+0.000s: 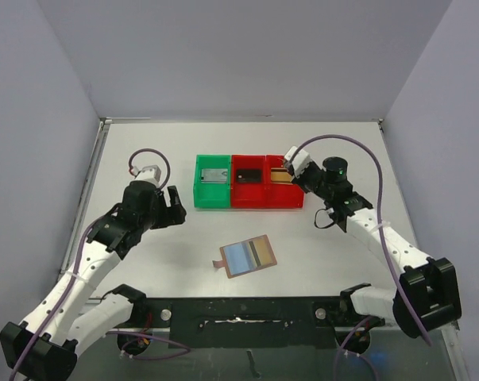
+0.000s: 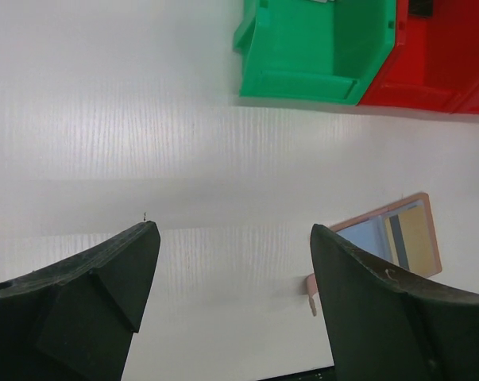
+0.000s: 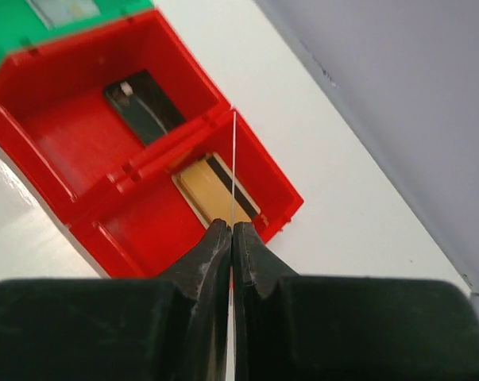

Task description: Take the credit cards out of the card holder

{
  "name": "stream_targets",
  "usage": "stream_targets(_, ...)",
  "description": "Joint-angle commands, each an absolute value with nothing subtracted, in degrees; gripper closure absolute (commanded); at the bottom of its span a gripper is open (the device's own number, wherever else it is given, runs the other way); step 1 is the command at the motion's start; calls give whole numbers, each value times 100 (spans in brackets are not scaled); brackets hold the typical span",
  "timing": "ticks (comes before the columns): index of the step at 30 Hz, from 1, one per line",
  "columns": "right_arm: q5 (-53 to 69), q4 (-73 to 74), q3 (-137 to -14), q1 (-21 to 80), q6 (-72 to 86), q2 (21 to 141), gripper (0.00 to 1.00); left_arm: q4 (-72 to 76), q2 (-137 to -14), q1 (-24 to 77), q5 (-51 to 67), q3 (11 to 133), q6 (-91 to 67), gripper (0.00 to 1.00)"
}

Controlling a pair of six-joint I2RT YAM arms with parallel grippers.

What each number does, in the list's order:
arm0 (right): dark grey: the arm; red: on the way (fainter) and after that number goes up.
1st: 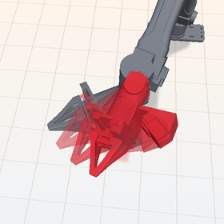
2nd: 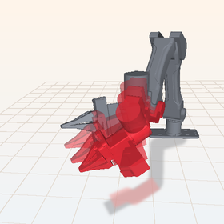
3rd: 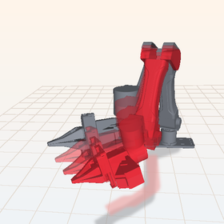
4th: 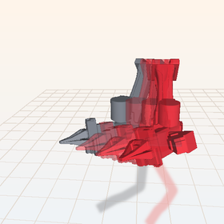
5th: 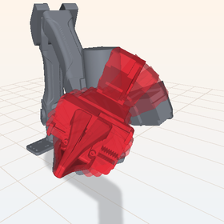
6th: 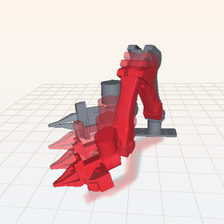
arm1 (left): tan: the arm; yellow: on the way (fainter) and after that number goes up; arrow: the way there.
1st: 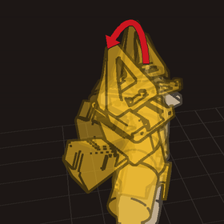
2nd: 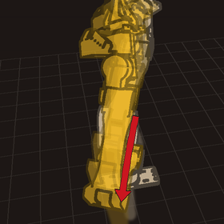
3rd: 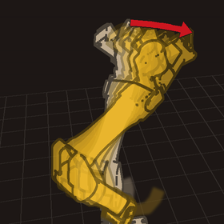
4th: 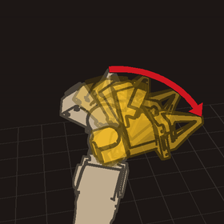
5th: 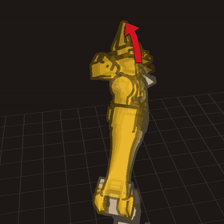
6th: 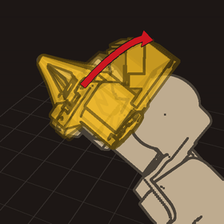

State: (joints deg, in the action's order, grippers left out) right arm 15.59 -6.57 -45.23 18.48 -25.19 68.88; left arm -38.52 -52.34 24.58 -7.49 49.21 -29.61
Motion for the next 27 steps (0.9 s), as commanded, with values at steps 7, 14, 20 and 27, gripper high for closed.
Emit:
stream_targets(7,1194,452,-5062,1885,-4975,7611,100,-3023,-4650,2309,-921,4493,-2689,21)
stream_targets(14,1464,274,-5322,1902,-5141,8066,100,-3040,-4624,2235,-1002,4488,-2682,21)
stream_targets(20,1401,223,-5532,1926,-5381,8446,100,-2992,-4614,2091,-942,4474,-2665,21)
stream_targets(27,1314,453,-5855,2004,-5863,9002,100,-2732,-4562,1491,-200,4404,-2535,21)
